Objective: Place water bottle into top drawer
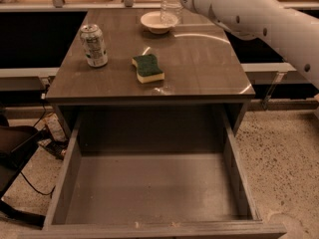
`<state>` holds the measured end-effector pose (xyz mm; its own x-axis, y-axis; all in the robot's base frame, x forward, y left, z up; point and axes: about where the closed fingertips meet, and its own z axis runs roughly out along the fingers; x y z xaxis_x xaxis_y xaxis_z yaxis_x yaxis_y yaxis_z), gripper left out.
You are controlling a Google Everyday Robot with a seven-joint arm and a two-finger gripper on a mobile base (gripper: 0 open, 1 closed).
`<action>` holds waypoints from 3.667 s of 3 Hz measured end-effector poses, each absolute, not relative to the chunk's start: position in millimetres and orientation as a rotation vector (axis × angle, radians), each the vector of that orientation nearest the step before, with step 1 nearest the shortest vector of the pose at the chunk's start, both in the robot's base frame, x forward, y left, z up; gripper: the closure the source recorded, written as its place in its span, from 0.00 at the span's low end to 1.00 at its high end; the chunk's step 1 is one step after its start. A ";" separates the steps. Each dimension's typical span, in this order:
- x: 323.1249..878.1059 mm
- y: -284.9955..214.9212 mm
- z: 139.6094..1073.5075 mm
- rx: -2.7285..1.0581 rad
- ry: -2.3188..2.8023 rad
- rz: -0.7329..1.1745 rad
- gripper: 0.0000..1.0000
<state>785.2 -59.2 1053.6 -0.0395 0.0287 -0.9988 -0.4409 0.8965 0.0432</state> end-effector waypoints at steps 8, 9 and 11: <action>527.1 -147.4 980.4 -0.722 1.630 0.708 1.00; 508.9 -156.1 964.4 -0.794 1.658 0.757 1.00; 503.7 -151.6 962.8 -0.818 1.658 0.777 1.00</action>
Offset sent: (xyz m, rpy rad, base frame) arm -0.0246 -0.0110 0.0004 -0.0779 0.0758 0.1691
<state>503.7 -151.6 962.8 -0.1847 -0.1280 -0.9744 -0.8304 0.5506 0.0851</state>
